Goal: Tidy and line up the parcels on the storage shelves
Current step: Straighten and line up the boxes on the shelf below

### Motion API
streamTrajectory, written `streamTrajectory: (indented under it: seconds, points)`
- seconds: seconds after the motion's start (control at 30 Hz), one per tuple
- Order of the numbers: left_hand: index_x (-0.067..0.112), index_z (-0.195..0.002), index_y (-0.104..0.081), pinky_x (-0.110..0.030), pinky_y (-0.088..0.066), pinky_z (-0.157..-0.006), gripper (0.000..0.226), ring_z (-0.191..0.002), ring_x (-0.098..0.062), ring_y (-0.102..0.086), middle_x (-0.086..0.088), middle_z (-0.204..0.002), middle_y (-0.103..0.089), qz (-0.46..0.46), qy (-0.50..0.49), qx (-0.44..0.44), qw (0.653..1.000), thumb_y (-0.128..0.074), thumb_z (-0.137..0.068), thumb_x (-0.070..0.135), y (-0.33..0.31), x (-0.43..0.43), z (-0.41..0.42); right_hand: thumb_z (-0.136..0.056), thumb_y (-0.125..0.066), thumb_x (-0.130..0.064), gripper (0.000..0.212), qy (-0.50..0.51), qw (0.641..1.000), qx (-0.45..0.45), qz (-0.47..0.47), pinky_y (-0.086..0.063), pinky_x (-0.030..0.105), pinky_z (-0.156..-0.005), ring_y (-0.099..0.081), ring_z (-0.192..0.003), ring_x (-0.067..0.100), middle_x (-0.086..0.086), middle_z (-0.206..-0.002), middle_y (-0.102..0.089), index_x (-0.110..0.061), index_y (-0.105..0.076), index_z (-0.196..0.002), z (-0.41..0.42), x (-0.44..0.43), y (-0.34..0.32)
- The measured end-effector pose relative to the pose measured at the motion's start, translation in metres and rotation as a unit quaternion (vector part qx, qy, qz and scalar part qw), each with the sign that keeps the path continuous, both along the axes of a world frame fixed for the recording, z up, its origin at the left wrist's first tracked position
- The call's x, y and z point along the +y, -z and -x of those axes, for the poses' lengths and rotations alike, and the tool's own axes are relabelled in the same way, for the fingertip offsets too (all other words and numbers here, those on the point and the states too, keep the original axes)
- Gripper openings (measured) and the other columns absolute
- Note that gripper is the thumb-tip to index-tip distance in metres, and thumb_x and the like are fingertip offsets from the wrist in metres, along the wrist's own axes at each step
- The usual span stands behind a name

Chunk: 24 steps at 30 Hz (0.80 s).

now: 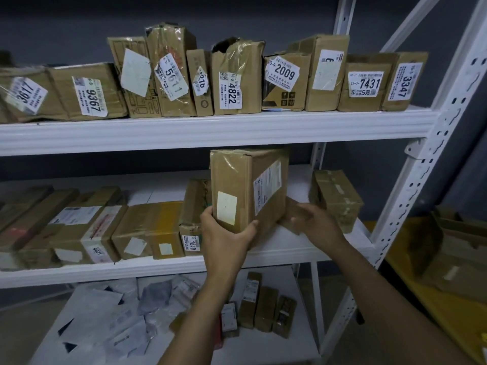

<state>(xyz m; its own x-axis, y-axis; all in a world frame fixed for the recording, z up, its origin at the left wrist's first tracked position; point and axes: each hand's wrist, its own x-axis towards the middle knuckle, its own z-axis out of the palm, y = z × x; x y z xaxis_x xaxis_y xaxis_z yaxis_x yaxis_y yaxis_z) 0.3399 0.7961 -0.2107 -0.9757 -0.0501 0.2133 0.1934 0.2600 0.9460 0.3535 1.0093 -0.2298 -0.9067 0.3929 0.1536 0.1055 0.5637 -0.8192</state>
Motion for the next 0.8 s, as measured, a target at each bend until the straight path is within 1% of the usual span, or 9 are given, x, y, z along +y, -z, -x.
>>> streamTrajectory:
  seconds: [0.07,0.17,0.3,0.37,0.43,0.5,0.6,0.7,0.8]
  points:
    - [0.019,-0.135,-0.032,-0.03,-0.053,-0.086,0.094,-0.104,-0.01,-0.05,0.009,-0.115,-0.046,0.013,-0.031,0.014,0.999,-0.086,-0.062,0.043,0.004,0.013,0.005,-0.09,-0.065,-0.014,0.042,0.006,0.997,-0.032,-0.071,-0.044,0.035,-0.098,-0.056,-0.115,0.027,0.01,-0.124,-0.06,-0.006,-0.056,-0.13,0.01,0.014,0.008]
    - [0.02,-0.133,-0.033,-0.031,-0.053,-0.084,0.094,-0.103,-0.012,-0.052,0.008,-0.114,-0.048,0.015,-0.064,0.025,0.998,-0.087,-0.06,0.044,0.009,0.036,0.011,-0.091,-0.06,-0.008,0.032,0.0,0.991,-0.029,-0.132,-0.046,0.039,-0.096,-0.057,-0.112,0.035,0.021,-0.123,-0.059,0.0,-0.061,-0.122,0.026,0.034,0.024]
    - [0.019,-0.132,-0.033,-0.03,-0.051,-0.082,0.093,-0.104,-0.015,-0.054,0.006,-0.115,-0.05,0.0,-0.111,0.027,0.993,-0.086,-0.061,0.045,0.013,0.062,0.021,-0.093,-0.06,-0.03,0.061,-0.069,0.968,-0.122,-0.207,-0.023,0.037,-0.117,-0.018,-0.145,0.032,0.017,-0.158,-0.018,-0.018,-0.035,-0.148,0.053,0.058,0.048]
    - [0.019,-0.131,-0.033,-0.034,-0.053,-0.084,0.094,-0.105,-0.019,-0.057,0.003,-0.116,-0.054,0.012,-0.133,0.028,0.991,-0.085,-0.058,0.05,0.016,0.072,0.027,-0.089,-0.061,-0.046,0.072,-0.088,0.949,-0.148,-0.263,-0.024,0.04,-0.116,-0.016,-0.146,0.031,0.012,-0.159,-0.018,-0.029,-0.028,-0.151,0.065,0.067,0.058]
    - [0.022,-0.128,-0.033,-0.04,-0.055,-0.085,0.095,-0.105,-0.023,-0.059,-0.001,-0.118,-0.057,0.029,-0.153,0.034,0.987,-0.083,-0.055,0.057,0.018,0.08,0.031,-0.089,-0.058,-0.043,0.069,-0.09,0.935,-0.138,-0.314,-0.033,0.038,-0.11,-0.033,-0.138,0.032,0.013,-0.15,-0.037,-0.034,-0.028,-0.15,0.07,0.072,0.065]
    - [0.019,-0.129,-0.034,-0.039,-0.055,-0.086,0.096,-0.106,-0.023,-0.06,-0.002,-0.119,-0.058,0.029,-0.161,0.036,0.986,-0.084,-0.055,0.056,0.018,0.088,0.032,-0.086,-0.057,-0.035,0.066,-0.078,0.931,-0.116,-0.336,-0.045,0.036,-0.093,-0.049,-0.115,0.033,0.015,-0.126,-0.053,-0.034,-0.035,-0.147,0.069,0.075,0.066]
    - [0.014,-0.133,-0.035,-0.032,-0.052,-0.086,0.098,-0.109,-0.02,-0.057,-0.001,-0.121,-0.056,0.02,-0.165,0.034,0.985,-0.087,-0.057,0.049,0.02,0.104,0.032,-0.072,-0.056,-0.038,0.062,-0.055,0.943,-0.055,-0.325,-0.049,0.04,-0.077,-0.054,-0.091,0.037,0.019,-0.098,-0.056,-0.025,-0.055,-0.133,0.056,0.079,0.069]
    - [0.015,-0.129,-0.037,-0.03,-0.052,-0.084,0.095,-0.109,-0.019,-0.057,0.003,-0.116,-0.054,0.024,-0.168,0.049,0.984,-0.087,-0.056,0.049,0.026,0.122,0.028,-0.07,-0.065,-0.041,0.053,-0.005,0.936,-0.025,-0.351,-0.05,0.041,-0.071,-0.054,-0.082,0.039,0.023,-0.093,-0.054,-0.017,-0.064,-0.117,0.041,0.083,0.075]
    - [0.011,-0.132,-0.038,-0.032,-0.054,-0.087,0.098,-0.111,-0.02,-0.057,-0.002,-0.121,-0.055,0.046,-0.169,0.053,0.983,-0.089,-0.056,0.047,0.034,0.138,0.026,-0.077,-0.073,-0.047,0.051,0.034,0.936,-0.033,-0.349,-0.051,0.038,-0.07,-0.053,-0.089,0.037,0.02,-0.101,-0.05,-0.014,-0.062,-0.115,0.031,0.085,0.069]
